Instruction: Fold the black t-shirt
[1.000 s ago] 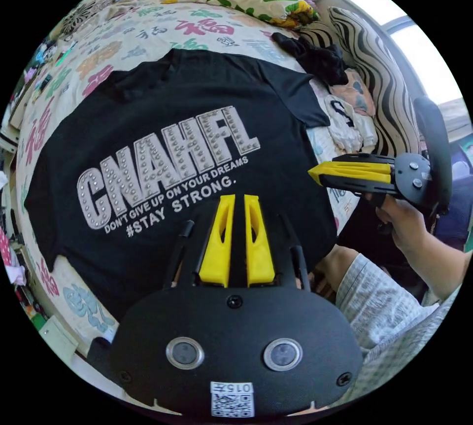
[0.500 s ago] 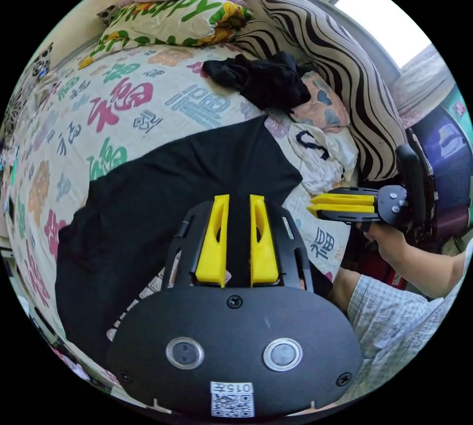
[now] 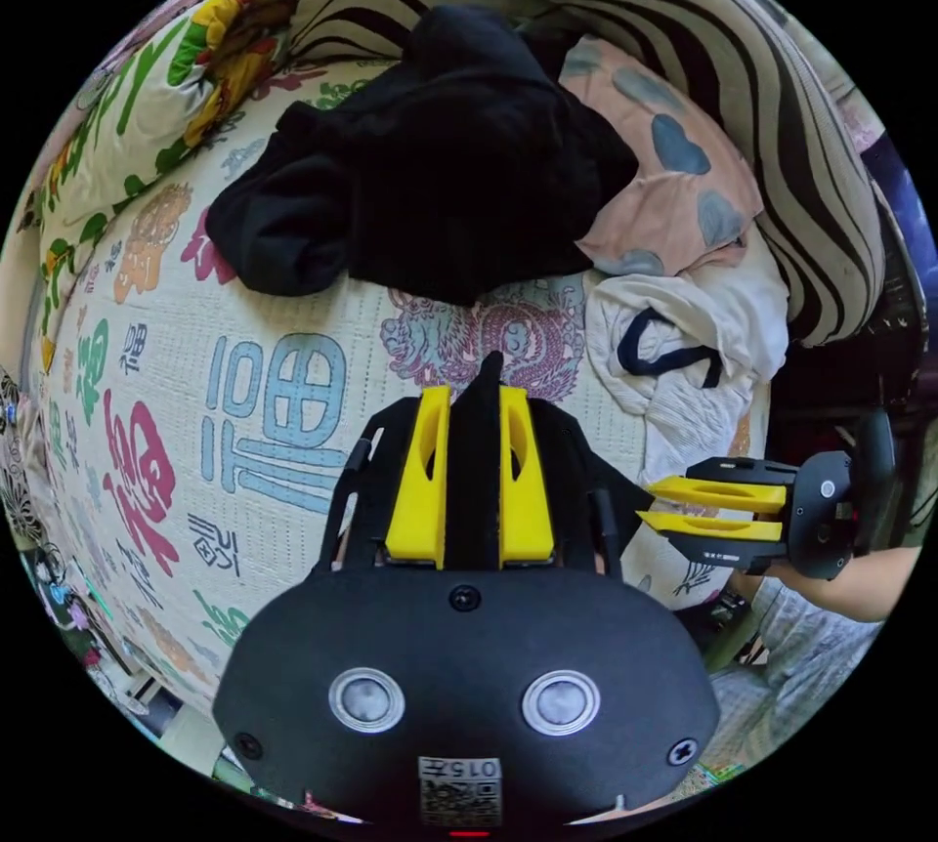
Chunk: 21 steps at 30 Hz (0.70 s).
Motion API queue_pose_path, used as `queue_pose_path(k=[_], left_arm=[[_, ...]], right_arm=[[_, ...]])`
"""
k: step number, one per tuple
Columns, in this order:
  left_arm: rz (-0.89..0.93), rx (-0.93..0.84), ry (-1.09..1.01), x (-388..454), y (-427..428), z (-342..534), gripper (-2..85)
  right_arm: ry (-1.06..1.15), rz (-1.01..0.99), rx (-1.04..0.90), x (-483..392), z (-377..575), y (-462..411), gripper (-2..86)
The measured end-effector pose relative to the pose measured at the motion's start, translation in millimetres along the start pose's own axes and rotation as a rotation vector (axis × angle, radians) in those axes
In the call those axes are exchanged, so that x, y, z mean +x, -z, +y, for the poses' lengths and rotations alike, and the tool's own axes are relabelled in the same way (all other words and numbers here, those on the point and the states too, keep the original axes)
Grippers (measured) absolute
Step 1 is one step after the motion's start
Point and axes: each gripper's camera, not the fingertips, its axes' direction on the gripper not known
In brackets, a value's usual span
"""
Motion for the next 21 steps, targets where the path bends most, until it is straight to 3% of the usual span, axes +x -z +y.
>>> queue_pose_path(k=[7, 16, 21], left_arm=[[0.009, 0.087, -0.037, -7, -5, -26, 5.8], [0.095, 0.001, -0.071, -32, -21, -49, 1.8], [0.154, 0.096, -0.054, -60, 4, -30, 0.2]], right_arm=[[-0.057, -0.070, -0.002, 29, -9, 2, 5.0], [-0.038, -0.158, -0.016, 44, -13, 5, -0.7], [-0.069, -0.182, 0.040, 45, -9, 18, -1.0]])
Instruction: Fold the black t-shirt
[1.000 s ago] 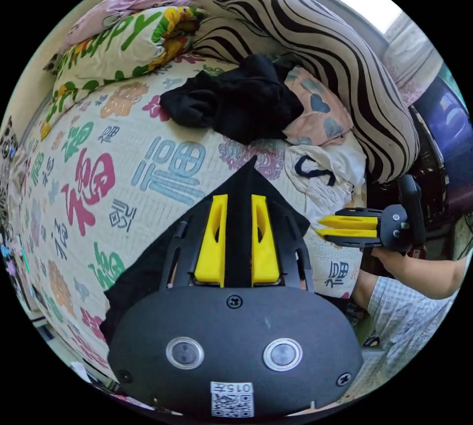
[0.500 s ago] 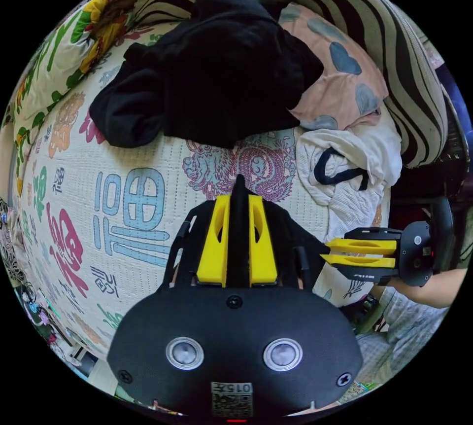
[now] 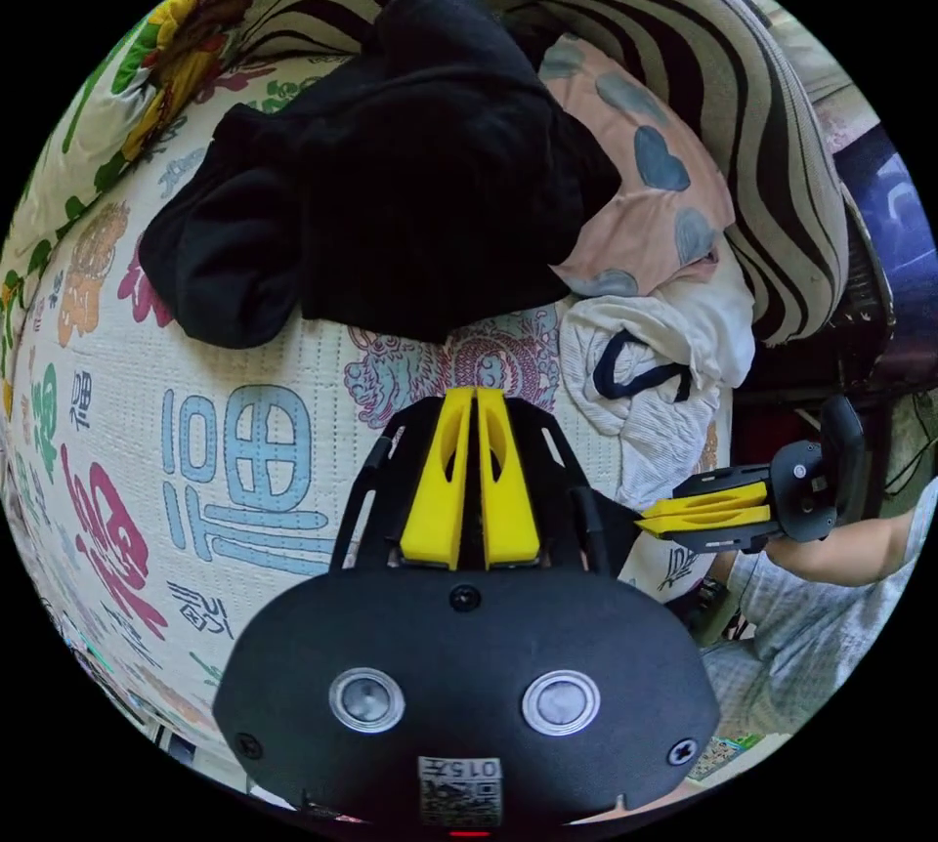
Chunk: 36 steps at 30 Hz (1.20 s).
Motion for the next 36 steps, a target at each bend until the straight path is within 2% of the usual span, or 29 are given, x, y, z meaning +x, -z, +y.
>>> queue_pose_path(k=[4, 9, 14, 18, 25, 29, 32, 36], left_arm=[[0.021, 0.136, -0.017, -15, 50, 36, 0.0], [-0.044, 0.346, 0.124, -49, 145, 172, -0.1], [-0.111, 0.318, 0.344, -65, 165, 320, -0.2], [-0.079, 0.319, 0.517, -78, 150, 416, 0.0], [-0.025, 0.343, 0.628, -91, 136, 499, 0.8], [-0.060, 0.341, 0.669, -88, 169, 548, 1.2], [-0.106, 0.405, 0.688, -80, 205, 573, 1.2], [-0.018, 0.419, 0.660, -80, 210, 575, 1.2]], right_arm=[[0.048, 0.007, 0.067, -22, -2, 16, -1.0], [0.272, 0.009, 0.104, -88, -6, 28, -1.0], [0.569, -0.005, -0.034, -180, 1, -16, -1.0], [0.665, -0.006, -0.183, -218, 13, -69, -0.9], [0.697, 0.035, -0.377, -251, 19, -148, 1.3], [0.752, 0.002, -0.475, -270, 22, -159, 5.8], [0.751, -0.031, -0.394, -284, 12, -150, 4.3], [0.743, 0.018, -0.283, -304, -8, -163, 0.5]])
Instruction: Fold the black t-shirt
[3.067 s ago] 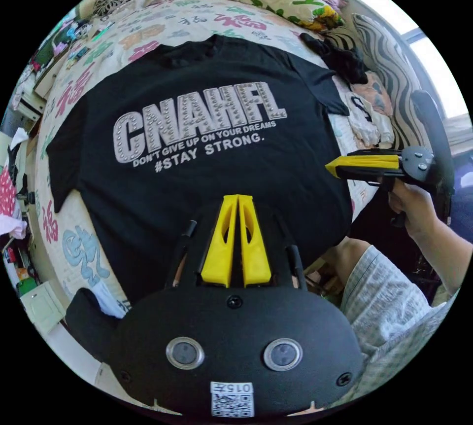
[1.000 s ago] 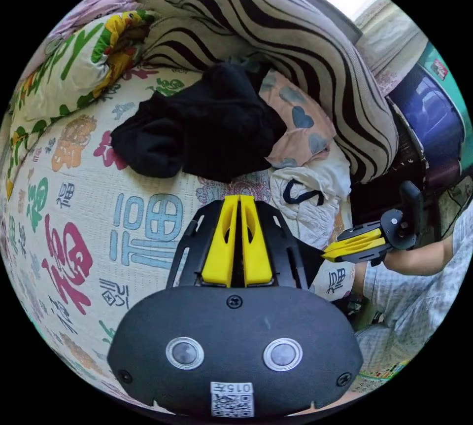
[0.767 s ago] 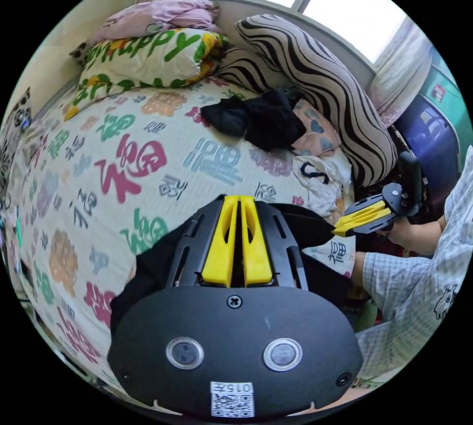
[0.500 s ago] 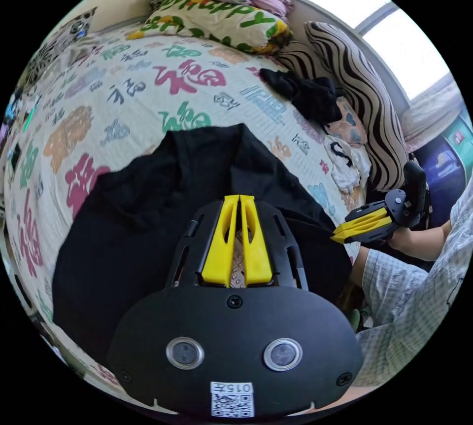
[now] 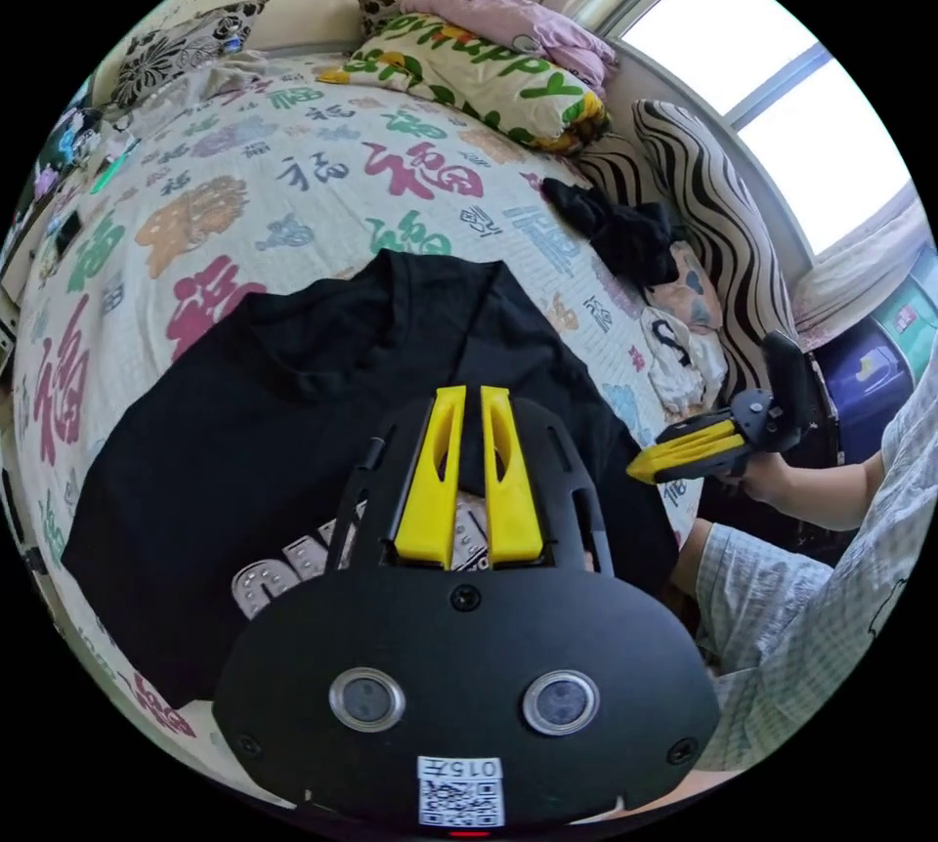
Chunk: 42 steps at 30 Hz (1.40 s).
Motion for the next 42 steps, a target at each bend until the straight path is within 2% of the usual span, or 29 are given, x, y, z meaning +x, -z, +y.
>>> queue_pose_path(k=[5, 9, 15, 20, 22, 25, 28, 31, 34, 38, 42], left_arm=[[-0.038, -0.096, 0.080, -25, -12, 19, 1.3], [-0.095, -0.158, 0.066, -43, 14, 43, 1.1], [0.059, 0.016, -0.011, -39, 69, 31, 1.7], [0.037, -0.074, -0.035, -44, 57, 14, 1.0], [-0.004, -0.097, -0.011, -54, 56, 17, 0.5], [0.046, -0.052, 0.037, -74, 76, 32, 0.2], [0.107, 0.077, 0.098, -92, 125, 69, 0.6], [0.059, 0.220, 0.156, -111, 200, 138, 1.7], [-0.065, 0.327, 0.346, -147, 281, 240, 3.5], [-0.244, 0.404, 0.771, -213, 380, 402, 6.4], [-0.256, 0.525, 1.086, -272, 440, 532, 7.5]], right_arm=[[-0.036, 0.087, -0.130, -5, -29, -55, -0.5], [-0.104, 0.019, -0.111, -4, -28, -60, -0.7], [-0.162, 0.119, 0.117, -8, -56, -29, -0.8], [-0.176, 0.139, -0.010, -3, -88, -62, -0.8], [-0.177, 0.139, -0.001, -7, -87, -70, -0.8], [-0.233, 0.114, -0.003, -11, -91, -74, -0.7], [-0.252, 0.124, -0.029, -24, -101, -74, -0.6], [-0.186, 0.137, -0.003, -56, -123, -66, -0.4], [-0.079, 0.113, 0.036, -103, -170, -65, 0.4], [0.136, 0.026, 0.033, -195, -270, -101, 3.5], [0.321, -0.002, -0.030, -290, -362, -163, 5.3]])
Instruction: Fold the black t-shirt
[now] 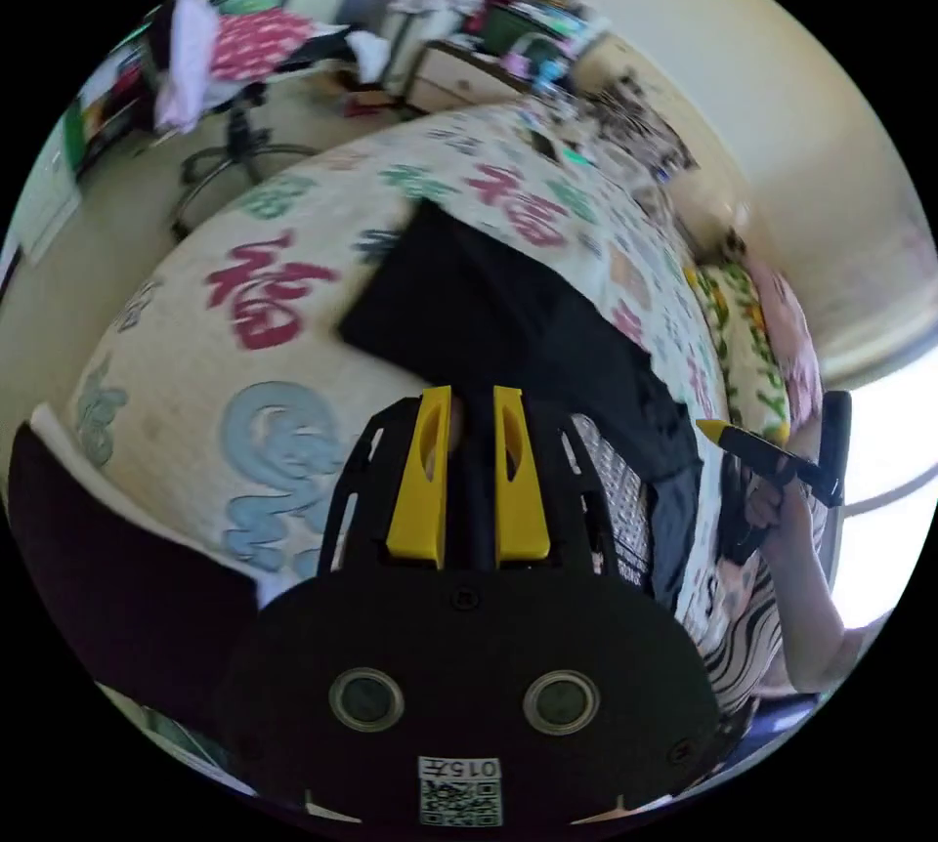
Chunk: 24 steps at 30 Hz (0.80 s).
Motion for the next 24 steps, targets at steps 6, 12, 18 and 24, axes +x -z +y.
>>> queue_pose_path(k=[6, 12, 18, 24], left_arm=[[0.102, 0.011, 0.092, -74, 13, -32, 8.4], [0.142, 0.019, 0.105, -96, 21, -37, 5.9], [0.211, 0.031, 0.115, -109, 45, -34, 0.9], [0.173, 0.095, -0.011, -74, 88, -24, -0.2]], right_arm=[[0.183, 0.074, -0.157, -88, -168, -113, 6.4], [0.221, 0.286, -0.311, -132, -266, -201, 7.9], [0.217, 0.320, -0.370, -144, -301, -237, 3.9], [0.275, 0.195, -0.312, -139, -302, -194, -0.9]])
